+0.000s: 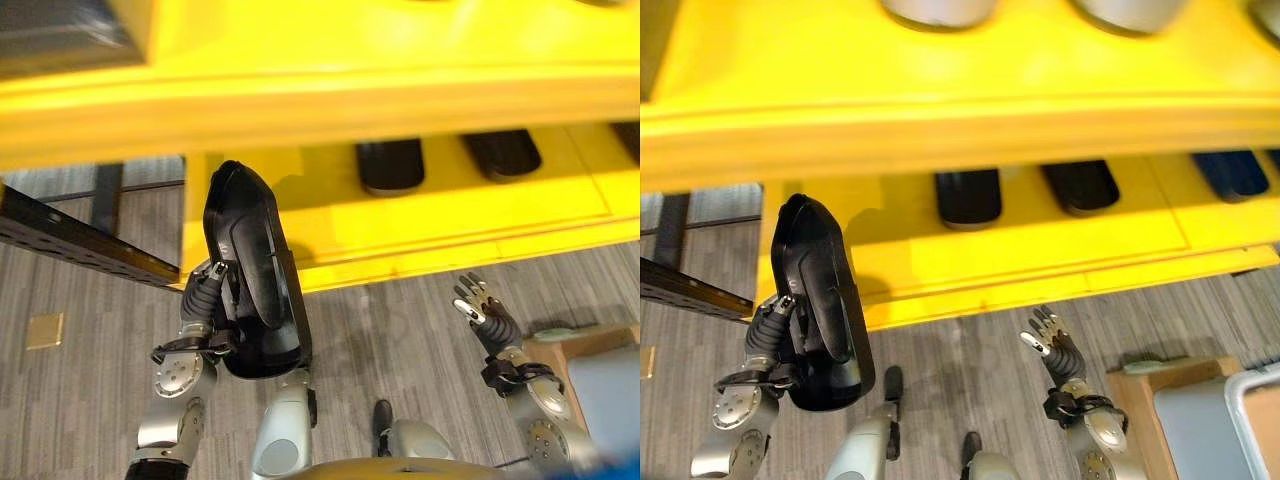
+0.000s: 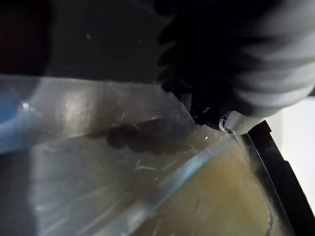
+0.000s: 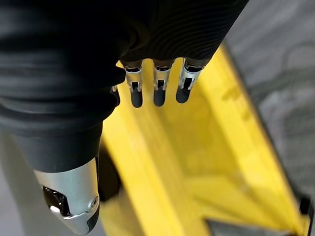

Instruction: Move parts from the plastic box to the shelf.

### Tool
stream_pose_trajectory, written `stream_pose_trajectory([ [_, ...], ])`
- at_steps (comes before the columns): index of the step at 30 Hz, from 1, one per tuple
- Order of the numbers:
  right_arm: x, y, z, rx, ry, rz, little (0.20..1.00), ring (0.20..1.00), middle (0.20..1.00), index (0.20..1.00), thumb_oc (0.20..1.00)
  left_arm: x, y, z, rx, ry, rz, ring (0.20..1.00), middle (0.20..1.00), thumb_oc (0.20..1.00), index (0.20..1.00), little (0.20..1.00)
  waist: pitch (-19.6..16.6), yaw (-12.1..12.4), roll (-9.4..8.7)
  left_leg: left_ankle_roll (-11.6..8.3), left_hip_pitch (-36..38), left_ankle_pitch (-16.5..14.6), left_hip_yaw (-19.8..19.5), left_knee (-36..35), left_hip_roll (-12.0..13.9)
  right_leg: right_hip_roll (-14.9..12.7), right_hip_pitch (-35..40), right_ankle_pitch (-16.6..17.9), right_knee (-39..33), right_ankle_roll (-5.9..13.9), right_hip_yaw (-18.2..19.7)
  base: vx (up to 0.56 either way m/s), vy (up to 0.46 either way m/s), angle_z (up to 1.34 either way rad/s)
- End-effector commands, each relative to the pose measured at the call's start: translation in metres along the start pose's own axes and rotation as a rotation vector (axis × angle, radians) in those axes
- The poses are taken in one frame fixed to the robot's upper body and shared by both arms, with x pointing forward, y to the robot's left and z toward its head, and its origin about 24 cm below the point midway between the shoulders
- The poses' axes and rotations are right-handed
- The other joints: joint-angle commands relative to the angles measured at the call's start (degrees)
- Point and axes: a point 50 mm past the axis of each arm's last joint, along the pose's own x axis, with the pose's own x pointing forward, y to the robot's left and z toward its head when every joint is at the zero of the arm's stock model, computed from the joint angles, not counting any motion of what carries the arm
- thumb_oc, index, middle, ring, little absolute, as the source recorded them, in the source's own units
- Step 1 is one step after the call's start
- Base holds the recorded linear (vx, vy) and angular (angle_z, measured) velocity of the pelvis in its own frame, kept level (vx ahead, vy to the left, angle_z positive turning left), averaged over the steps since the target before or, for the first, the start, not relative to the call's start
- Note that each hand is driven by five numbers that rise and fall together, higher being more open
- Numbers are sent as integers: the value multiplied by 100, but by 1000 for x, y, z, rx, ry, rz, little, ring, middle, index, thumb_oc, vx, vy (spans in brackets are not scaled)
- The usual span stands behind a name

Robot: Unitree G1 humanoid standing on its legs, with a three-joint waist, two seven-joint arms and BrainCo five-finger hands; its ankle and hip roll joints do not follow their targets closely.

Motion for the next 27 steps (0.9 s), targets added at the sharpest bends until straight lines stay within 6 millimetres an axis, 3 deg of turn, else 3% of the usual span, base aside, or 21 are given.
stream_pose_trajectory([
  [1,3,5,9,1,-61,33,1000,1000,1000,1000,1000,-5,18,36,62,-177,52,200,200,200,200,200,-52,-66,22,-324,2,-647,-96,483,575,-418,-479,1693,270,355,209,76,226,0],
  [5,4,9,5,20,-50,39,1000,1000,1000,1000,1000,-2,19,42,70,-202,58,200,200,200,200,200,27,-138,83,-366,339,-817,-125,347,612,-698,-761,1722,-395,361,18,177,2,6],
  [7,4,9,3,19,-41,39,1000,1000,1000,1000,1000,-2,20,43,62,-207,72,200,200,200,200,200,107,-154,43,-453,444,-966,-128,457,695,-921,-948,1923,-1030,476,-73,134,-130,-15],
  [8,4,9,3,18,-41,39,1000,1000,1000,1000,1000,-2,20,42,62,-207,72,200,200,200,200,200,119,-155,55,-457,453,-990,-134,477,708,-907,-914,1928,-1054,475,-86,165,-190,12],
  [9,4,8,4,7,-38,36,1000,1000,1000,1000,1000,-2,21,41,57,-203,79,200,200,200,200,200,211,-184,-9,-552,551,-1130,-178,662,761,-984,-1042,2052,-1458,605,-105,191,-223,14],
  [11,0,4,4,6,-31,31,1000,1000,1000,1000,1000,-3,17,34,46,-183,68,200,200,200,200,200,199,-249,-127,-638,585,-1210,-253,835,713,-892,-903,1914,-1502,630,123,191,-253,35],
  [13,-3,1,3,-5,-21,26,1000,1000,1000,1000,1000,-4,14,31,27,-171,61,200,200,200,200,200,111,-239,-131,-730,641,-1146,-299,812,763,-812,-780,1765,-1435,591,7,116,-220,76],
  [19,-6,-6,5,-42,-1,16,1000,1000,1000,1000,1000,-11,14,23,5,-129,55,200,200,200,200,200,-94,-220,10,-988,913,-781,-462,274,1132,-506,-424,1280,-1420,396,-307,72,-191,21],
  [27,-5,-12,12,-83,-11,8,1000,1000,1000,1000,1000,-18,16,14,-8,-86,62,200,200,200,200,200,-300,-181,243,-1110,1232,-448,-548,-163,1416,-213,-111,827,-1305,185,-435,19,-123,6],
])
